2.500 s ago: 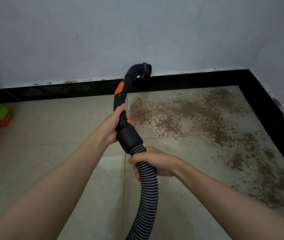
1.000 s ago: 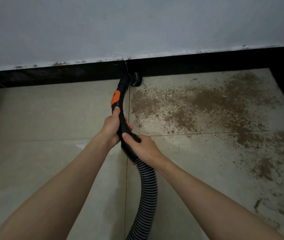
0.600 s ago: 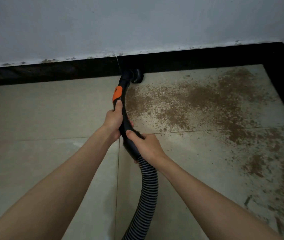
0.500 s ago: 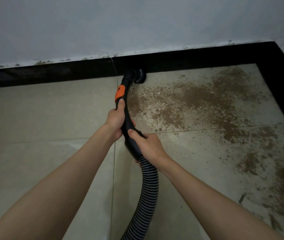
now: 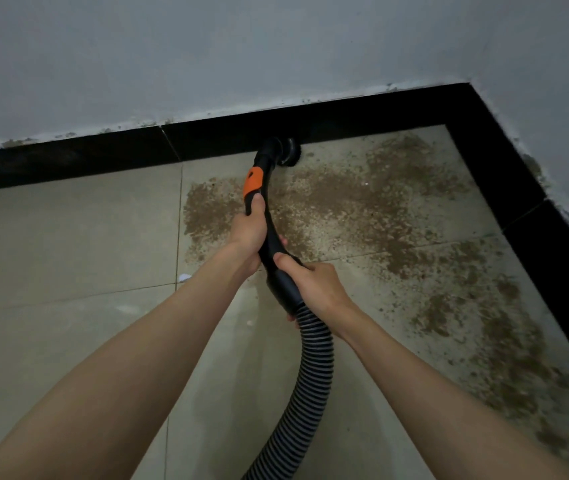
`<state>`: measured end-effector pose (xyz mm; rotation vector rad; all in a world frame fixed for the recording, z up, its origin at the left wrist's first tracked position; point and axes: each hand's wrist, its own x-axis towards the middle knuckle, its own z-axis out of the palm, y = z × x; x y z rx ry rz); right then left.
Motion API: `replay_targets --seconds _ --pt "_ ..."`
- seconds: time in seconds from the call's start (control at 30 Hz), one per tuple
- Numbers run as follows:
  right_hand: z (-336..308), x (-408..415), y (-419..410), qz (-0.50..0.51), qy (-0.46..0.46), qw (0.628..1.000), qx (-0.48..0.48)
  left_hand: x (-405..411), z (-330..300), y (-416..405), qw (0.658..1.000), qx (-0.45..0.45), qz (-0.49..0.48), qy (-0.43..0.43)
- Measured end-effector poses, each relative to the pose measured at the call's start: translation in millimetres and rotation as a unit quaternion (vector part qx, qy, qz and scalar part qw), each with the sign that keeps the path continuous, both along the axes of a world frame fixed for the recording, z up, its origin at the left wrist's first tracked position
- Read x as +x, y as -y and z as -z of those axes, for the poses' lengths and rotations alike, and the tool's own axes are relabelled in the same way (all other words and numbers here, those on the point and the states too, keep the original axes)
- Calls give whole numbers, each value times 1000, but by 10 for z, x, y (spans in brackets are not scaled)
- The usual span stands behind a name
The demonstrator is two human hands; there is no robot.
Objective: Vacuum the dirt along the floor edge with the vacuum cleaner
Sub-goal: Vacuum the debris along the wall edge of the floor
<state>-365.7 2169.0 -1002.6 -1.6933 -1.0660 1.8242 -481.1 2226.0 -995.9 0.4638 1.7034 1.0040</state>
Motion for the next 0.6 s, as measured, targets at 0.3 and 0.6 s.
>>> replay_targets --seconds 0.3,0.6 --pt "-29 526 -151 45 -14 999 -4 548 -15 -264 998 -12 57 -11" --pt "-45 615 -231 97 -32 995 -10 747 -140 -452 992 -9 128 13"
